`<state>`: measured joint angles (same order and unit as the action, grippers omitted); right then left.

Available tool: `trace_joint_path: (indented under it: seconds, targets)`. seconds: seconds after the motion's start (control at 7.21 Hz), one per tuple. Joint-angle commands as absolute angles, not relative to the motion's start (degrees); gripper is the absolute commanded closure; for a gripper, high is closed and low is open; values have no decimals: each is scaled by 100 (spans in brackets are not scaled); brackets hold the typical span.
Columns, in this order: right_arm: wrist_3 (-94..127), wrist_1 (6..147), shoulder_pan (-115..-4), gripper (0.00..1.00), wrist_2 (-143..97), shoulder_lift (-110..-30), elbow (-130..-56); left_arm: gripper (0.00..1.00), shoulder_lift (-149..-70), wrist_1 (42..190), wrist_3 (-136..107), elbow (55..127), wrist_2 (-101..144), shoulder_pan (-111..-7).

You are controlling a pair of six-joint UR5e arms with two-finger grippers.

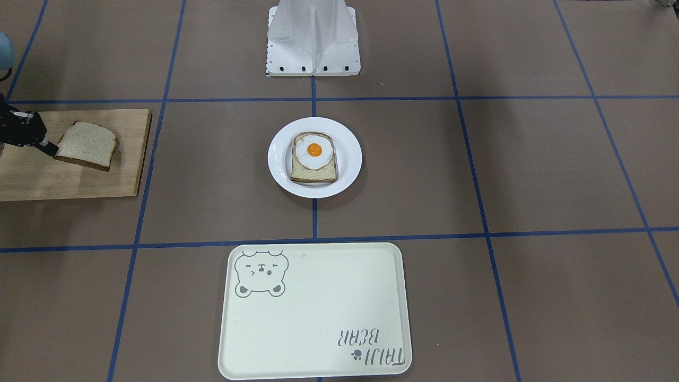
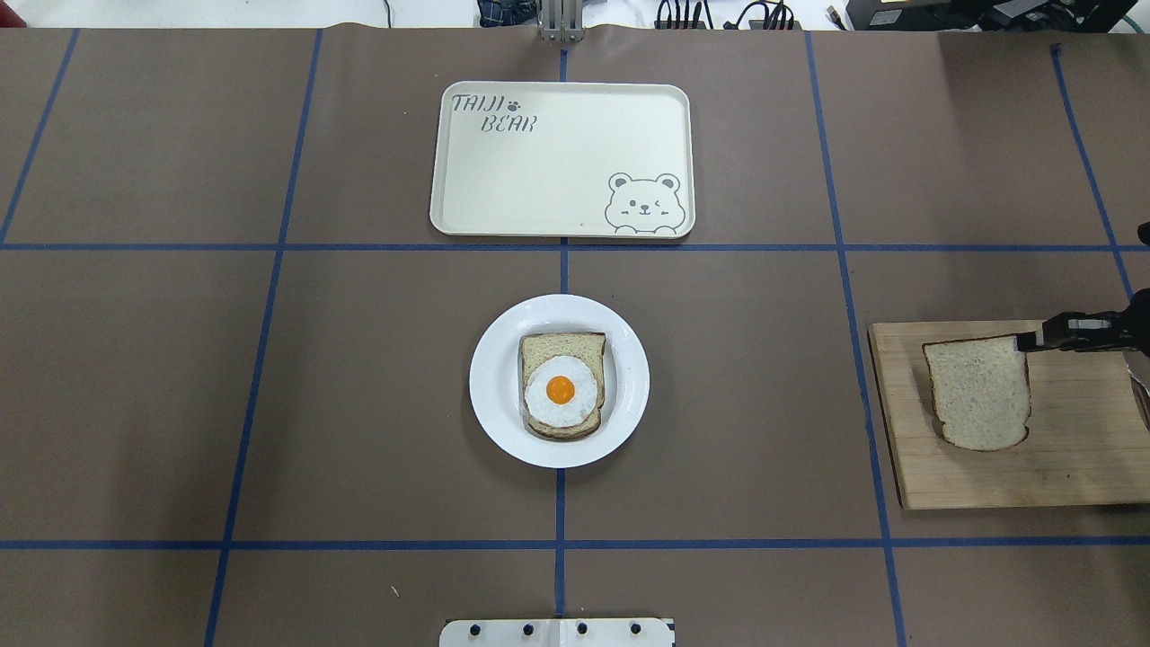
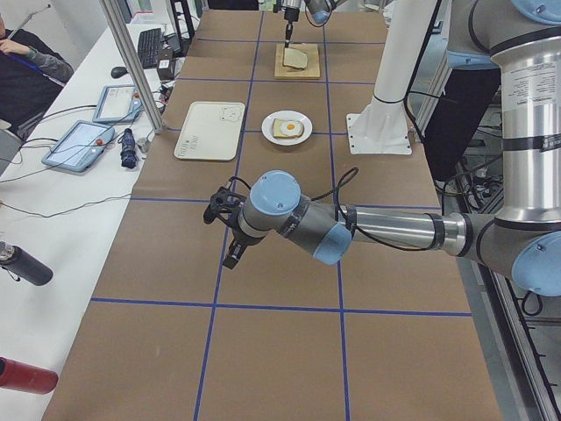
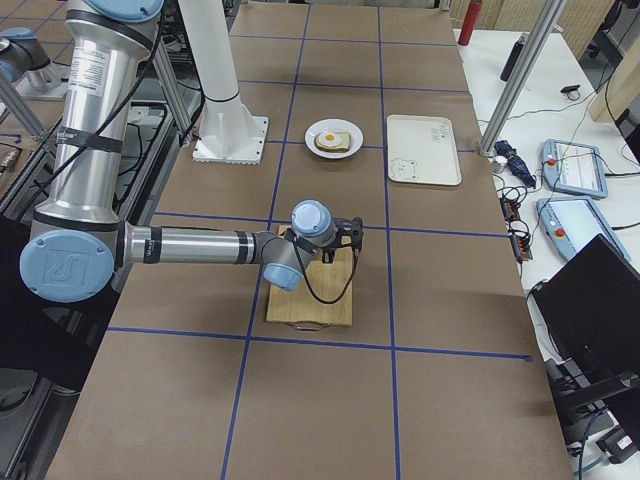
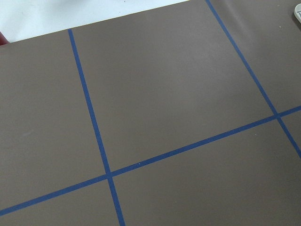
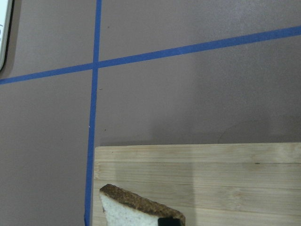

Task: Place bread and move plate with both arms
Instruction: 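Close the right gripper on the bread slice and lift it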

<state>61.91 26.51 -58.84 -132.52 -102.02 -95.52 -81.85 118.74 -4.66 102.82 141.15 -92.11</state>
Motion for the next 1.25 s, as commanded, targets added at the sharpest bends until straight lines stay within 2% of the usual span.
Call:
trace_joint_path:
  seconds: [0.0,0.42,1.11]
  targets:
    - [6161,2681,-5765,100,-13095,-10178,-9553,2,-8191,11874,-466,10283,14115,-9211]
    - [6153,2619,-6187,100,-13842,-10151,-9835,2,-8183,11874,-466,10283,14115,-9211]
    - [6161,2610,-6521,100,-14553,-9389,-10046,2,-8183,11865,-466,10239,14115,-9211]
